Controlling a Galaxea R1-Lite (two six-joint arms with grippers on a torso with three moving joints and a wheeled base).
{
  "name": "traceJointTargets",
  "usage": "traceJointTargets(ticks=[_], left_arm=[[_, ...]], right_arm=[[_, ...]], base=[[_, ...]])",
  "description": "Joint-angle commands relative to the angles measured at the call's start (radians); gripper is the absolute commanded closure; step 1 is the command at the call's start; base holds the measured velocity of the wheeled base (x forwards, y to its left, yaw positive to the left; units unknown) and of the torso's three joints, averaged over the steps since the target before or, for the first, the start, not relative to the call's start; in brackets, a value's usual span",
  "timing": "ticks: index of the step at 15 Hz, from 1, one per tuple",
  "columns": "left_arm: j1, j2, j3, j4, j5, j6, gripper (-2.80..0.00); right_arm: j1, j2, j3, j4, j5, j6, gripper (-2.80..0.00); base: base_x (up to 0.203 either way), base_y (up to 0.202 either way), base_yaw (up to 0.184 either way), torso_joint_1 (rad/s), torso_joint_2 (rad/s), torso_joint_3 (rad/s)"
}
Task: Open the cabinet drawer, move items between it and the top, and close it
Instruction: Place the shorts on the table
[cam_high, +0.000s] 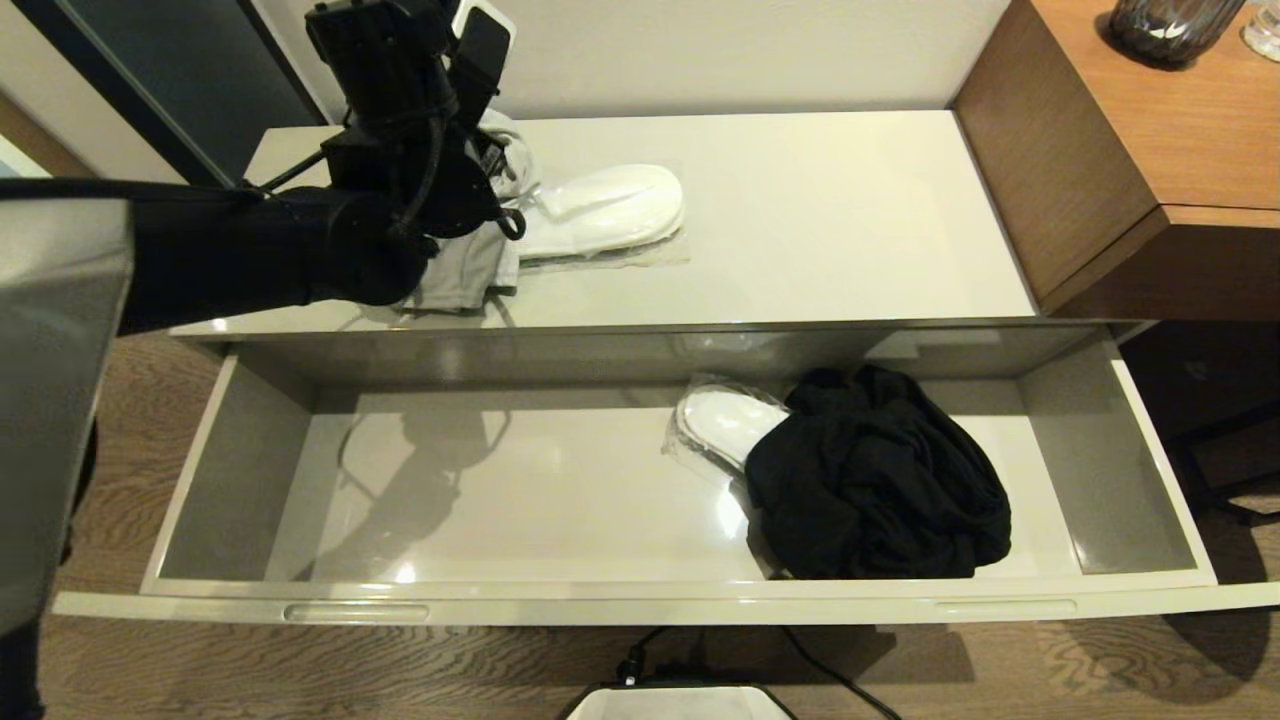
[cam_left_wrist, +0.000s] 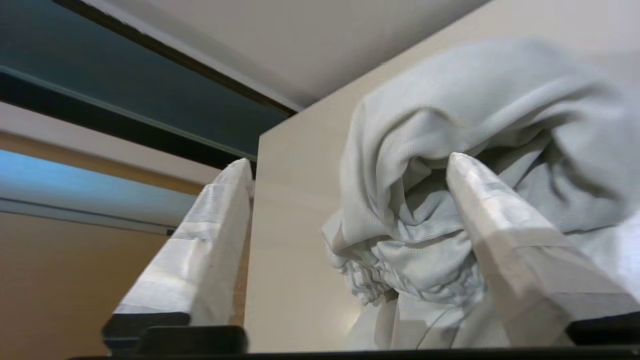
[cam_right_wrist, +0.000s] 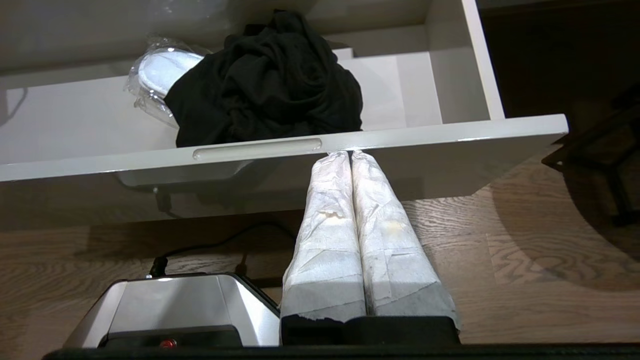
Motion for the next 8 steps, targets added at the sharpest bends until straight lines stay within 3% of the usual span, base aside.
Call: traceJointTargets(ticks=[1, 6, 8], left_arm=[[-0.019, -0.051, 0.009, 0.025, 0.005, 0.005, -2.80], [-0.040, -0.126, 0.030, 0.084, 0.011, 0.005, -2.80], [-0.053, -0.184, 0.057, 0.157, 0.012, -0.001, -2.80]], right_arm=[[0.000, 0.002, 0.000, -0.001, 0.000, -0.001, 0.00], [0.000, 0.002, 0.000, -0.001, 0.000, 0.001, 0.00], [0.000, 0.002, 0.000, -0.001, 0.000, 0.001, 0.00]], base=[[0.000, 0.000, 0.000, 0.000, 0.00, 0.000], [0.000, 0.000, 0.000, 0.000, 0.00, 0.000], [0.000, 0.000, 0.000, 0.000, 0.00, 0.000]])
